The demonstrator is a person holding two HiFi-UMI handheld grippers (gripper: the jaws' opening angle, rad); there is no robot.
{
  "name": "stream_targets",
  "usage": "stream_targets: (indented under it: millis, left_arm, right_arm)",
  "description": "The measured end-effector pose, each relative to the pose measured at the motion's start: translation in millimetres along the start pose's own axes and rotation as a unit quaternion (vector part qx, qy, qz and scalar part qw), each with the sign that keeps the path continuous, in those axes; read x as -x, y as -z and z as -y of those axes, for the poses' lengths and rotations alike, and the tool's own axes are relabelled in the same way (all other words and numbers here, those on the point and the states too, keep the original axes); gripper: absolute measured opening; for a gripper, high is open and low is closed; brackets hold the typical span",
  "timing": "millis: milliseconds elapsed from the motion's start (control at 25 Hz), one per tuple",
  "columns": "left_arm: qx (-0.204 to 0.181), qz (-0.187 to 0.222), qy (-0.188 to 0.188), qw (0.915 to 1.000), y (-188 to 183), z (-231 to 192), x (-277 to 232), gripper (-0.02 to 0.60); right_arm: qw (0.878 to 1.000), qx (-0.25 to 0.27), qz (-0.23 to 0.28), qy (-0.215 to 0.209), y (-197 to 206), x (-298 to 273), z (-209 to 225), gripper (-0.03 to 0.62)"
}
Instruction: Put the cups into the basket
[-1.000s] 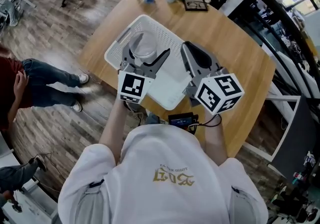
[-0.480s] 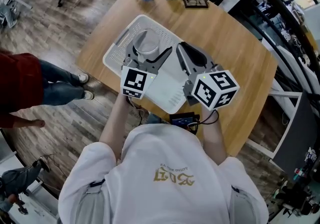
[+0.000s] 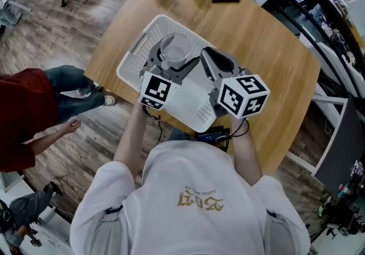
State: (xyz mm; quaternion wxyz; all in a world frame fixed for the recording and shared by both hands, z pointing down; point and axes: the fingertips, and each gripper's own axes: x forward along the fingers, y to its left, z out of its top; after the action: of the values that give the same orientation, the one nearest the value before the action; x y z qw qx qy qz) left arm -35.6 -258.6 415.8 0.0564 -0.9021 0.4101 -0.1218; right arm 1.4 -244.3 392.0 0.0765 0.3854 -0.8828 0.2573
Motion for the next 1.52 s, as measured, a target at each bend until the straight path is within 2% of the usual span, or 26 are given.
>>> stream_targets:
  millis: [200,480,680,920,1120,1520]
  left_arm:
    - [-0.015,-0.023,0.019,0.9994,14,2,-4,0.376]
    - [-0.081,-0.081,0.066,0.9913,40,5,-8,0.376]
    - [-0.138,-0.111,0.081,0.9808,55,-1,-9,0.376]
    - [-0.212,-0.15,0.098,0.9607,72,-2,-7,0.376]
    - [-0.227,-0.156,0.108,0.9553,78,3,-8,0.376]
    - [-0.262,-0.148,0.142,0.9431,80,14,-14,0.376]
  right_arm:
    - [1.0,-0.016,-0.014,0.009,11,-8,5,0.028]
    - [0.999,-0.045,-0.023,0.011,17,-17,10,0.028]
    - [0.997,-0.08,-0.019,0.006,19,-21,15,0.032]
    - [0.992,-0.12,-0.003,-0.024,13,-22,11,0.057]
    - [0.99,-0.134,-0.014,-0.038,19,-27,5,0.077]
    - [0.986,-0.156,-0.05,-0.032,34,-37,10,0.08]
